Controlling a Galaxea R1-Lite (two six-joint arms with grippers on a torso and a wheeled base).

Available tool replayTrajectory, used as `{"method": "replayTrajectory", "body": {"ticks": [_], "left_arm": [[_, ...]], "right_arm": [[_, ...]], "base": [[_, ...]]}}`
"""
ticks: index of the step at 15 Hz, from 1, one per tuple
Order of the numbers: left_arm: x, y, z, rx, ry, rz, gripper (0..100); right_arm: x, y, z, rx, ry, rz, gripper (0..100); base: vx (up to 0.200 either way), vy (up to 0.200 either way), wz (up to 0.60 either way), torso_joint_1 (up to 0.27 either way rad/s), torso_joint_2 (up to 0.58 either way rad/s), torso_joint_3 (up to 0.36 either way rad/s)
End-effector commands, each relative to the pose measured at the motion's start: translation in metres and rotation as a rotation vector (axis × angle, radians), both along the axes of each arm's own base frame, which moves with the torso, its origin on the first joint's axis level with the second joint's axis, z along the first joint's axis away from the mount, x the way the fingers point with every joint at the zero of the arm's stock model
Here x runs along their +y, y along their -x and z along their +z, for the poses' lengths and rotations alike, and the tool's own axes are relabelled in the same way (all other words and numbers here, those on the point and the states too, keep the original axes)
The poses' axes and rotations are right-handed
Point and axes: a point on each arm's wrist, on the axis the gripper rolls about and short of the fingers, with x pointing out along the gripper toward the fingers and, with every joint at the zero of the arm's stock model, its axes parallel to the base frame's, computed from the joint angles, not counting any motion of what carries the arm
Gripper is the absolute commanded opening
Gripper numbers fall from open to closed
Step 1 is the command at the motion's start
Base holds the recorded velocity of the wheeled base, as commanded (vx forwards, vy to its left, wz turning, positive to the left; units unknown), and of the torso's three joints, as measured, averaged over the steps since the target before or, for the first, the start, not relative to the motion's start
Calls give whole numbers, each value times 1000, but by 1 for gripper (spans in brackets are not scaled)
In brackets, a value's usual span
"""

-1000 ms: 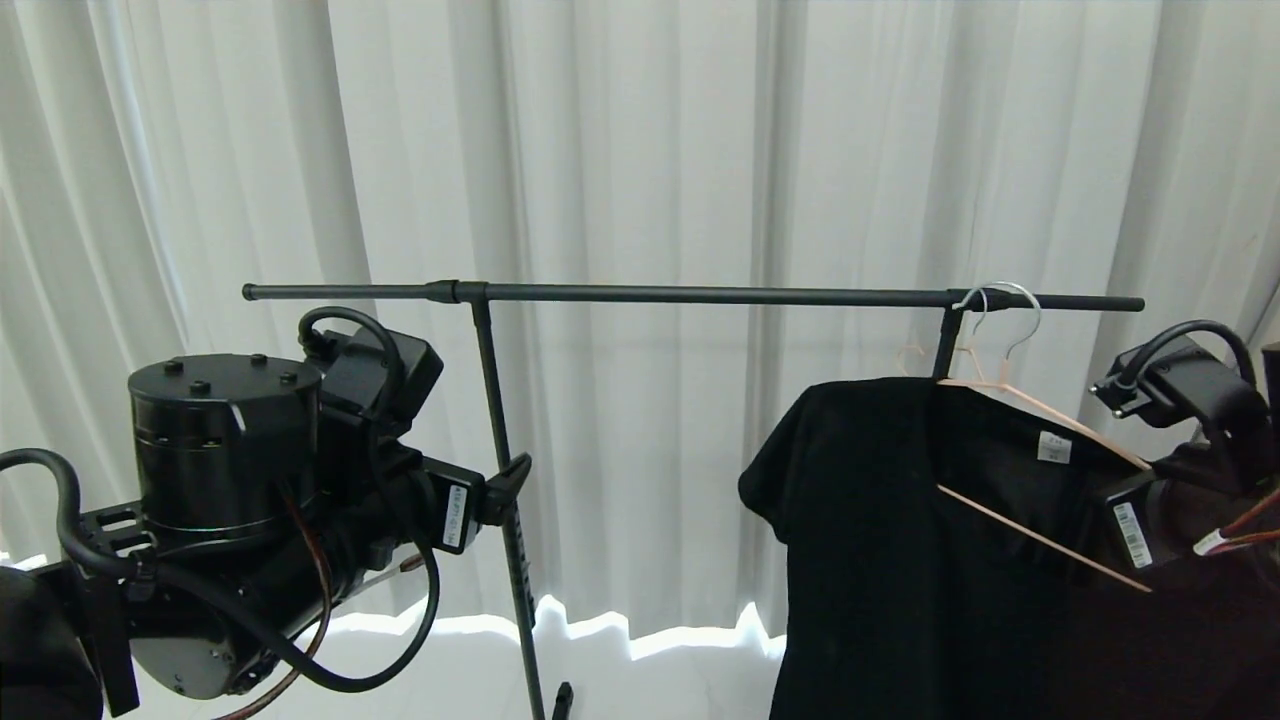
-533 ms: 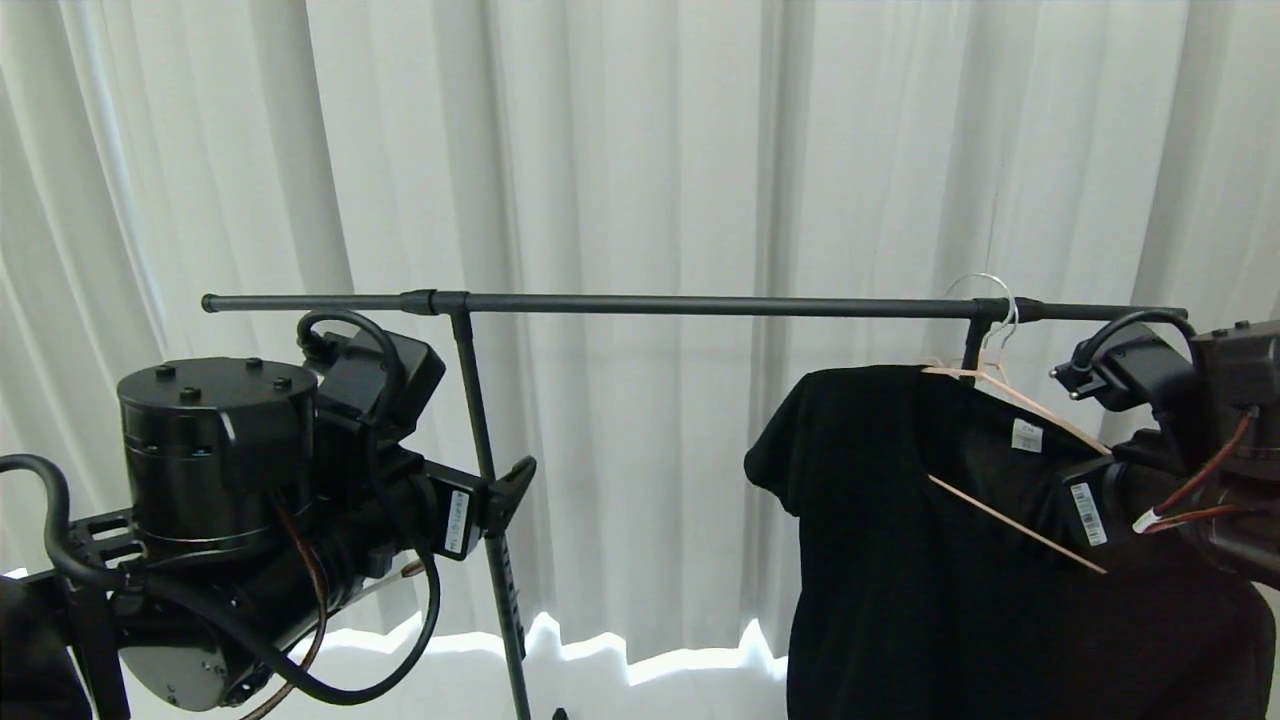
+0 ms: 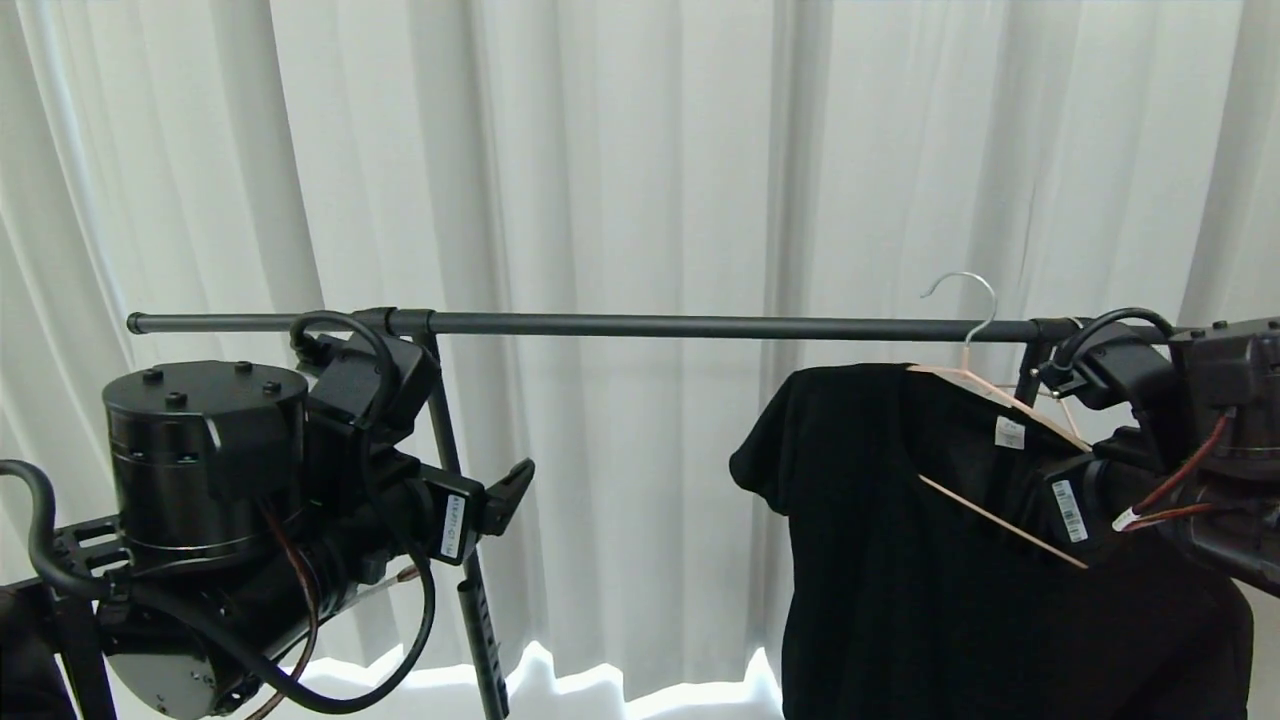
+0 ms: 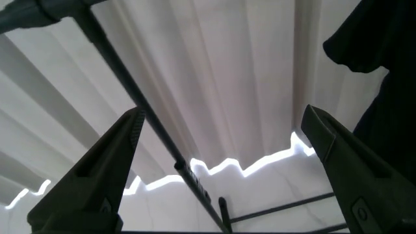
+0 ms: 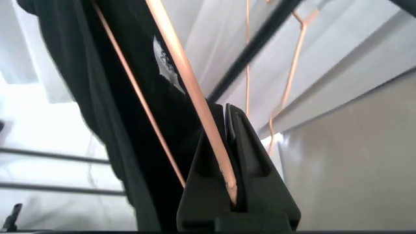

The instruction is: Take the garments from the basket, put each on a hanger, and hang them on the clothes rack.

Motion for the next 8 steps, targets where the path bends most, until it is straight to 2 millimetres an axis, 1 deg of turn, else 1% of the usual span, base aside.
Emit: {"method": "replayTrajectory", "body": {"ticks": [1,3,5,6,8], "left_arm": [[0,1,0,-1,1,-4,100],[-3,3,-1,1,0,-16,100],[-6,5,0,-1,1,-33,100],[-6,5,0,-2,2,-36,100],[-5,9,2,-9,4,-40,100]], "right_arm": [[0,-1,-2,7,3,-1,0],[2,-4,-5,15,8,-1,0],[10,-18,-12,14,-24,-20,0],[11,-21,-14,20,-31,-26,0],[19,-36,-22,42,-60,-52,0]], "base": [[0,0,0,0,0,0],[0,0,0,0,0,0],[0,0,0,0,0,0],[0,0,0,0,0,0],[0,0,0,0,0,0]]}}
